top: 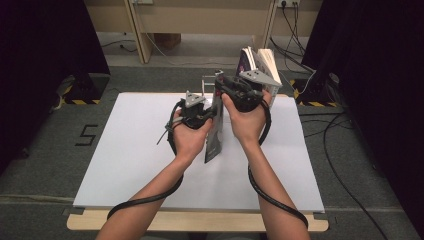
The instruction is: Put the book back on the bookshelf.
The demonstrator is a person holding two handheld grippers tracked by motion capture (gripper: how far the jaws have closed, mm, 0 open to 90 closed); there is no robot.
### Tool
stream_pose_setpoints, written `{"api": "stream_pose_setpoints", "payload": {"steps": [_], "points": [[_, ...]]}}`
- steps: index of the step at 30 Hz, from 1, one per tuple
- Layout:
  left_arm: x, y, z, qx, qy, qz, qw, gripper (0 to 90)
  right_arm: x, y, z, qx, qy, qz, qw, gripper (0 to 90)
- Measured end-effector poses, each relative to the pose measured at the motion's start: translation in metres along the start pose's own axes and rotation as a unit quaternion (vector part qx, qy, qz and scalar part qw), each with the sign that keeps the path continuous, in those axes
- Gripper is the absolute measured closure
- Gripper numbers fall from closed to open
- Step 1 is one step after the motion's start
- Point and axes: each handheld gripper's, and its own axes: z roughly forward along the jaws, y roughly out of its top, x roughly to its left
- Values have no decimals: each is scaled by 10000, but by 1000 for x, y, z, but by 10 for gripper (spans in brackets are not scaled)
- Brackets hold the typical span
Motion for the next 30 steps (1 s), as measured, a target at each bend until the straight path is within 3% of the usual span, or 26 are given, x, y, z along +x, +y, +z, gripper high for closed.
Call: {"api": "stream_pose_setpoints", "payload": {"steps": [4,8,9,17,22,24,28,30], "points": [[7,-1,-8,-79,-37,-14,10000,870,-8,-6,-16,-90,33,130,9999,654],[13,-1,-13,-108,-52,-34,9999,870,-22,-18,-28,-27,-99,218,9997,654],[15,-1,-14,-108,-66,-46,9999,871,-35,-30,-37,33,-230,278,9993,654],[26,2,-23,-116,-147,-7,9998,872,-73,-83,-71,408,-583,544,9960,654],[31,2,-27,-107,-191,21,9998,872,-95,-128,-92,671,-877,852,9902,656],[34,2,-28,-106,-213,-3,9997,872,-104,-143,-95,909,-956,881,9873,656],[35,6,-29,-154,-227,-7,9996,872,-112,-167,-105,993,-1081,996,9841,661],[35,8,-30,-214,-226,4,9995,872,-115,-177,-109,1019,-1120,919,9842,662]]}}
